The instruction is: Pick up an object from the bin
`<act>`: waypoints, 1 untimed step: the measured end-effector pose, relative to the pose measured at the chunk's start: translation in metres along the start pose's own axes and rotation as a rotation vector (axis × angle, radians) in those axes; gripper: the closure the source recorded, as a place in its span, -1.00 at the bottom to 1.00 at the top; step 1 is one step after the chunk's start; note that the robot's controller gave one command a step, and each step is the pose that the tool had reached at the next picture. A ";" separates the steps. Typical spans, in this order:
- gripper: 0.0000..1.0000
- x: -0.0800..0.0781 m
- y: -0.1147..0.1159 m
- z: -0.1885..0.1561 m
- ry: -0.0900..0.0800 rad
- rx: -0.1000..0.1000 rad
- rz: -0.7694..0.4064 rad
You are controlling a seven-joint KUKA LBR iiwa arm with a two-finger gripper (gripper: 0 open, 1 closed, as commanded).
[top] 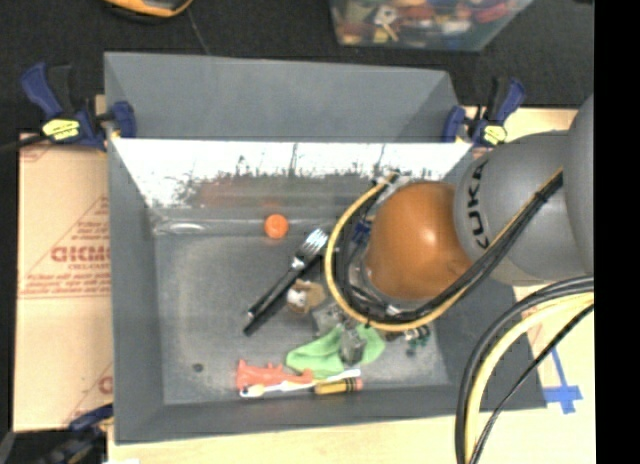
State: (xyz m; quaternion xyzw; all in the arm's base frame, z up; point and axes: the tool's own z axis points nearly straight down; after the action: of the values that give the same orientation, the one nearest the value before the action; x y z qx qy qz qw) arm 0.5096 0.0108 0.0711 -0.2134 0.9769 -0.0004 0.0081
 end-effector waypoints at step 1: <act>1.00 0.000 0.000 0.000 0.000 0.000 0.001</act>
Offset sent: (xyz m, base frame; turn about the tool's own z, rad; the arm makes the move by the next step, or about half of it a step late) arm 0.0000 -0.0002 0.0494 0.0003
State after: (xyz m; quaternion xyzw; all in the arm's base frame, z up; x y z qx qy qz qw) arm 0.5096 0.0108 0.0711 -0.2131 0.9770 -0.0004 0.0081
